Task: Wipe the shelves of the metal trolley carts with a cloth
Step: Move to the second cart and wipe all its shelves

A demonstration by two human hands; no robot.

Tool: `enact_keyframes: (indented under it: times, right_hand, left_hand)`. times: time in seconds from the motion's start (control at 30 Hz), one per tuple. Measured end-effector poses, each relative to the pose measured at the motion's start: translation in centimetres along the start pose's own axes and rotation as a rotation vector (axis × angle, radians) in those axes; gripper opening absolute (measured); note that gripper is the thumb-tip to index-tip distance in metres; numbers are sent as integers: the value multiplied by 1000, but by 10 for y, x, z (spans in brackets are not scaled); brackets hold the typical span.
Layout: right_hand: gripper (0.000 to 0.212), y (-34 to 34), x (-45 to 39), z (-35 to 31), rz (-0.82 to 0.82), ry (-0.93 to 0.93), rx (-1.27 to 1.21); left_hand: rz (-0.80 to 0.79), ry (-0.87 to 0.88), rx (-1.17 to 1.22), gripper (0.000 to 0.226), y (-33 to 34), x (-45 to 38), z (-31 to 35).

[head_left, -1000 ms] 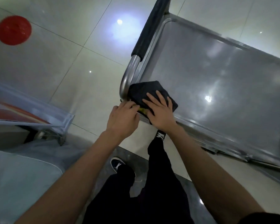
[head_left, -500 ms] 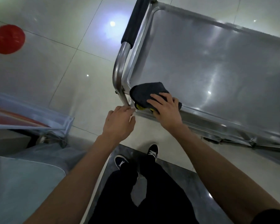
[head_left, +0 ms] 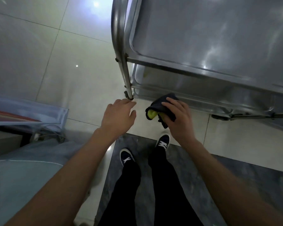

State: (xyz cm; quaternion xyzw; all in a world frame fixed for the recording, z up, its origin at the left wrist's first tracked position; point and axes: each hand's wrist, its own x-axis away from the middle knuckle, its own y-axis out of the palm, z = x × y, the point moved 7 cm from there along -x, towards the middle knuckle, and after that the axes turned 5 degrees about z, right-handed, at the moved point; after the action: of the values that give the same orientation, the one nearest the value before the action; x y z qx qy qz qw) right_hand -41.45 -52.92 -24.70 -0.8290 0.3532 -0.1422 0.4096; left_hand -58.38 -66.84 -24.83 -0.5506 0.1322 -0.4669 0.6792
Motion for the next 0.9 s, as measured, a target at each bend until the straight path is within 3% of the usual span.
enact_keyframes:
  times: [0.23,0.37,0.53,0.7,0.8,0.9]
  right_hand:
    - [47,45,-27,54,52,297,-194]
    - [44,81,-58,88,77,306,-300]
    - [53,111,-103,114,264,279,-359]
    - [44,138,-156,114,408,147,-349]
    - [39,177,-174,109,257,56,-289]
    - [37,211,-181,117,110,-24,-67]
  left_hand:
    - [46,22,-2,43,54,-33,-12]
    - [99,42,-15,42,86,-72,-25]
    - [256,86,-59,39,111,-128,-38]
    - [364,128,-190,35,132,-166,-47]
    - [421,157,-274,34,145,-175,-49]
    - [471,184,-308,34,164,-178,-51]
